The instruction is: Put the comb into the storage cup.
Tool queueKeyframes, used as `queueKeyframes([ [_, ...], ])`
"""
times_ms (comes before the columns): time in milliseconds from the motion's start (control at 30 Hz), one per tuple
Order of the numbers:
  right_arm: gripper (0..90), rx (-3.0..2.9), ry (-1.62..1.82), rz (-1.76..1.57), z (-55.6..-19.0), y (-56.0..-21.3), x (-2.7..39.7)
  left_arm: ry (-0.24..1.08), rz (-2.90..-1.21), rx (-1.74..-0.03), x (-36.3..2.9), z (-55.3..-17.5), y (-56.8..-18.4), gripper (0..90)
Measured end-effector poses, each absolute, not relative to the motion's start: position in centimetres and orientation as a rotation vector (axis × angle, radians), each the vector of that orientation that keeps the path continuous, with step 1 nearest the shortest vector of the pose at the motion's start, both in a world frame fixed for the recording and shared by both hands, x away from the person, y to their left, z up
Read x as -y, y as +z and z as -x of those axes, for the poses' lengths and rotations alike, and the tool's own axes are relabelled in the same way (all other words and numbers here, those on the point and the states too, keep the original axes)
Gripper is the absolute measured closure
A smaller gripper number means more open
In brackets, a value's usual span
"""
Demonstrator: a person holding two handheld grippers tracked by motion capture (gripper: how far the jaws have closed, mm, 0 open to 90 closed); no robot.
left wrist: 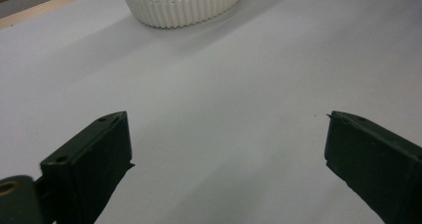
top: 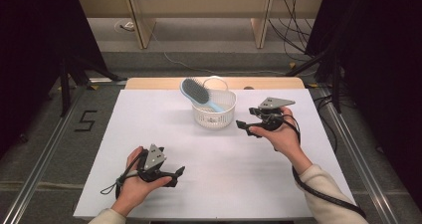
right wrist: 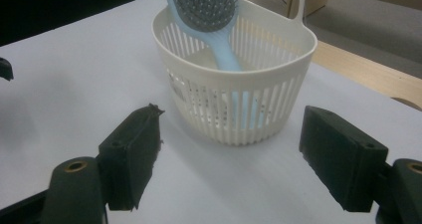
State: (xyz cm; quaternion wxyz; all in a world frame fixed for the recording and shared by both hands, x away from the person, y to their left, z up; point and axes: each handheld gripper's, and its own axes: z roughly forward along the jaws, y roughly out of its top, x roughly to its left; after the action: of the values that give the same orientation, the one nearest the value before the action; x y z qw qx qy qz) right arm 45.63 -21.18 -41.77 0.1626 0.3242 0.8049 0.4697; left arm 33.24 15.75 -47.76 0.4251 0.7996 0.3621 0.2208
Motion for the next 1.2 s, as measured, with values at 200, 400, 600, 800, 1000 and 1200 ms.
queueKeyframes([
  [200,24.8,-2.296,1.323,-0.930,-44.5,-42.1,22.5,0.552,-1.997,-0.906,-15.8,-33.2,-47.7,4.0],
  [400,24.6,-2.299,1.317,-0.945,-43.1,-42.6,23.9,0.550,-2.000,-0.906,-15.8,-33.2,-47.8,4.0],
  [600,24.6,-2.282,1.322,-0.970,-41.5,-43.2,25.5,0.551,-2.000,-0.907,-15.8,-33.2,-47.8,4.0],
  [800,24.1,-2.273,1.303,-1.003,-40.1,-43.9,26.9,0.552,-2.001,-0.907,-15.8,-33.2,-47.8,4.0],
  [1000,24.0,-2.270,1.311,-1.020,-39.0,-44.5,28.1,0.555,-2.002,-0.910,-15.9,-33.2,-47.8,4.0],
  [1200,24.0,-2.269,1.319,-1.025,-37.9,-45.0,29.0,0.554,-1.998,-0.914,-15.9,-33.2,-47.8,4.0],
])
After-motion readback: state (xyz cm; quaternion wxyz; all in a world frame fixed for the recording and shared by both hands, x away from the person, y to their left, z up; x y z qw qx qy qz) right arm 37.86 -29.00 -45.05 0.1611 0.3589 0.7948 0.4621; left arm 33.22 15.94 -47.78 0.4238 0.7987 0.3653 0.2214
